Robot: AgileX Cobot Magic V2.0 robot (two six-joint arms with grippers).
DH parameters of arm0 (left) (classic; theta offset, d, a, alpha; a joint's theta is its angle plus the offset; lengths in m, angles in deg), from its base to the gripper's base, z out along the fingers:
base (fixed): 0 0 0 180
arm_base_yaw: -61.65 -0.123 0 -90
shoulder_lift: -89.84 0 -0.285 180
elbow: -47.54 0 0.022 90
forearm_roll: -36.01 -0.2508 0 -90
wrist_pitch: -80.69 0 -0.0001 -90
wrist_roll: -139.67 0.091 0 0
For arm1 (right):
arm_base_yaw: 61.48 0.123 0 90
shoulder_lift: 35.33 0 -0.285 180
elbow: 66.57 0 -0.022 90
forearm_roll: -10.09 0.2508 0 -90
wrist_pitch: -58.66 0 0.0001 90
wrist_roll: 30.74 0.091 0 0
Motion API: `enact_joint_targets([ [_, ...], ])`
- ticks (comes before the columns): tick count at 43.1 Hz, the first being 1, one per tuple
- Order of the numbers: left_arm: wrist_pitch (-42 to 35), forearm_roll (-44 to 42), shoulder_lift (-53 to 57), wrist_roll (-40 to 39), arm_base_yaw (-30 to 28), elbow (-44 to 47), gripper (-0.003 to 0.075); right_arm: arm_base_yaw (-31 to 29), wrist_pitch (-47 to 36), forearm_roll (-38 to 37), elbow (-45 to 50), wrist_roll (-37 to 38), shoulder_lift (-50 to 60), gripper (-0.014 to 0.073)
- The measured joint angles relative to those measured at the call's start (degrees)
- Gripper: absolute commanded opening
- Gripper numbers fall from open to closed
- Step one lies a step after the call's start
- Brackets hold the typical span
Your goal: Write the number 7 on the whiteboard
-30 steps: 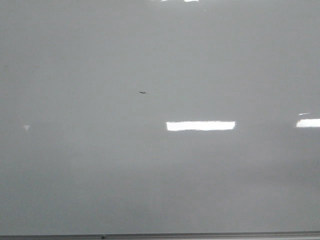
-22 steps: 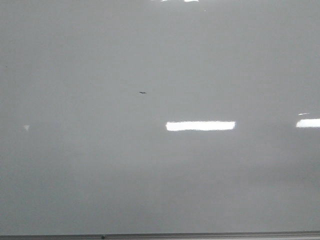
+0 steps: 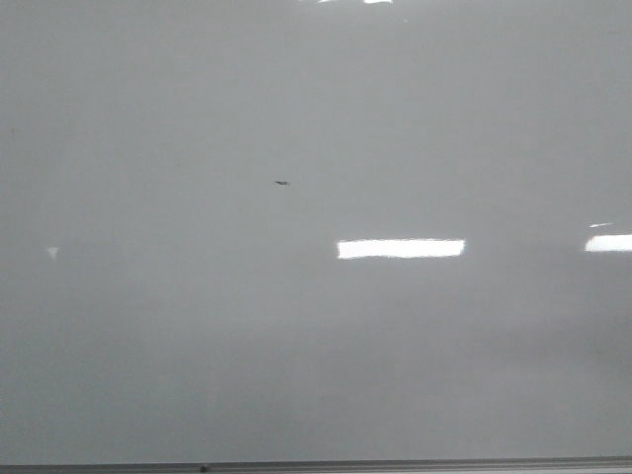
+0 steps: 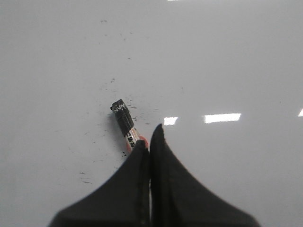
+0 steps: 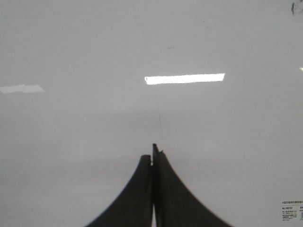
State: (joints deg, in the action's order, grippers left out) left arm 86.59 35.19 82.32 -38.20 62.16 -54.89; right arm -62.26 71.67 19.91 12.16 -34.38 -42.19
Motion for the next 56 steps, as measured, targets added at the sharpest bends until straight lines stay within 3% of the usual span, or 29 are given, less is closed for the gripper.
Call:
enact_joint_targets([
  [32,-0.1,-0.4,0.0,0.0,0.0,0.0,-0.002,0.0,-0.8,0.9,0.0,0.0,0.0,-0.0069],
  [42,-7.3,3.6,0.0,0.0,0.0,-0.3,-0.002,0.0,-3.7,2.0,0.0,0.0,0.0,-0.0068],
  [50,-8.0,5.2,0.0,-0.3,0.0,-6.8,-0.0021,0.0,-1.5,2.1,-7.5,0.0,0.0,-0.0068],
  [56,-2.3,0.8,-3.2,-0.4,0.0,-15.0,-0.0021,0.0,4.5,2.1,-17.3,0.0,-4.4,-0.0068],
])
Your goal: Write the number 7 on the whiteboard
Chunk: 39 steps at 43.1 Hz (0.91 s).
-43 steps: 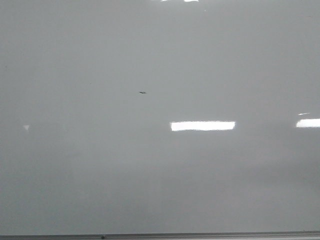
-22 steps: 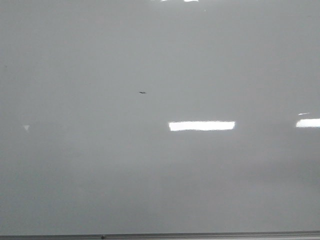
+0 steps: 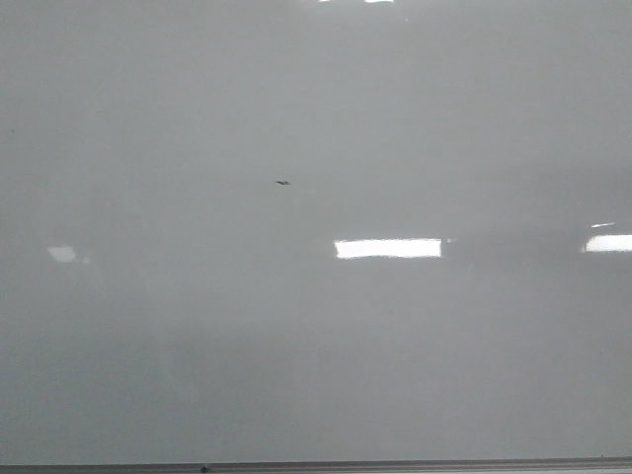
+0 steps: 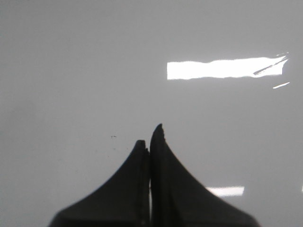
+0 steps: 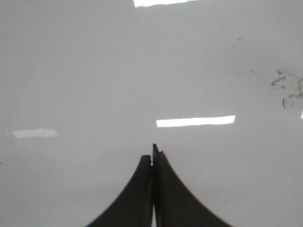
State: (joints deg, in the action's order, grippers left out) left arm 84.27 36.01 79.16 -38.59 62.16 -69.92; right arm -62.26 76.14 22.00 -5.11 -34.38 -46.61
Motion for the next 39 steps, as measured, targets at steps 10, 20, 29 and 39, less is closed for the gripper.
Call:
enact_joint_targets([
  [10,8.7,-2.7,-13.0,0.0,0.0,-5.2,-0.002,0.0,4.5,0.0,-8.1,0.0,-12.7,-0.0068],
  [20,9.6,-3.0,-18.6,0.0,0.0,-5.5,0.0242,0.0,6.2,0.0,-8.2,0.0,-16.3,0.0097],
  [29,9.6,-3.0,-18.8,0.0,0.0,-5.5,0.0667,0.0,6.6,0.0,-8.2,0.0,-16.3,0.0605],
  [39,9.6,0.7,-19.4,0.0,0.0,-5.5,0.0672,0.0,6.6,0.0,-8.2,0.0,-16.3,0.0644],
])
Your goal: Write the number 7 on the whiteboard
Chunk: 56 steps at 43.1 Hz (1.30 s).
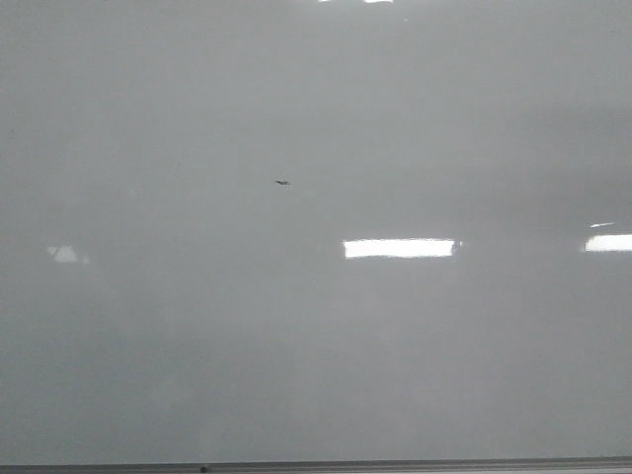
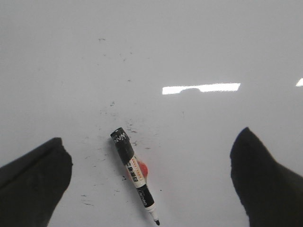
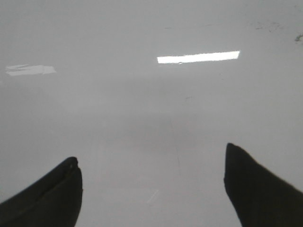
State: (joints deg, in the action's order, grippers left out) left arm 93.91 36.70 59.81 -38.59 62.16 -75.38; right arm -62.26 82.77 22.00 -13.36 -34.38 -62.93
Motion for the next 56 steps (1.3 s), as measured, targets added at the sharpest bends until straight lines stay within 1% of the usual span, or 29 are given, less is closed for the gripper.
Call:
enact_joint_targets([
  [3,1.5,2.3,-1.8,0.0,0.0,-0.4,0.0672,0.0,0.0,0.0,0.0,0.0,0.0,0.0644],
  [7,5.6,4.5,-6.9,-0.8,0.0,-1.7,0.0672,0.0,0.0,0.0,0.0,0.0,0.0,0.0644],
  [13,11.2,7.1,-19.4,-3.0,0.0,-4.8,0.0672,0.0,0.1,0.0,0.0,0.0,0.0,0.0644],
  [18,11.7,8.4,-30.3,-3.5,0.0,-7.4,0.0672,0.1,0.1,0.0,0.0,0.0,0.0,0.0644],
  [22,7.9,8.7,-39.1,-4.3,0.0,-8.4,0.0672,0.5,0.1,0.0,0.0,0.0,0.0,0.0644],
  [30,-0.7,9.5,-51.3,-5.8,-1.4,-9.2,0.0672,0.8,0.1,0.0,0.0,0.0,0.0,0.0644],
  [37,-8.0,9.6,-57.7,-6.0,-1.6,-10.1,0.0671,0.8,0.1,0.0,0.0,0.0,0.0,0.0644],
  [46,-16.8,9.8,-62.1,-6.1,-1.8,-10.2,0.0665,0.8,0.1,0.0,0.0,0.0,0.0,0.0644],
  [49,-18.0,9.8,-63.2,-6.1,-1.8,-10.2,0.0629,0.8,0.1,0.0,0.0,0.0,0.0,0.0644],
  [53,-18.9,9.9,-63.9,-6.2,-1.8,-10.2,0.0521,0.8,0.1,0.0,0.0,0.0,0.0,0.0644],
  [56,-19.7,9.9,-64.2,-6.2,-1.8,-10.2,0.0417,0.8,0.2,0.0,0.0,0.0,0.0,0.0644],
])
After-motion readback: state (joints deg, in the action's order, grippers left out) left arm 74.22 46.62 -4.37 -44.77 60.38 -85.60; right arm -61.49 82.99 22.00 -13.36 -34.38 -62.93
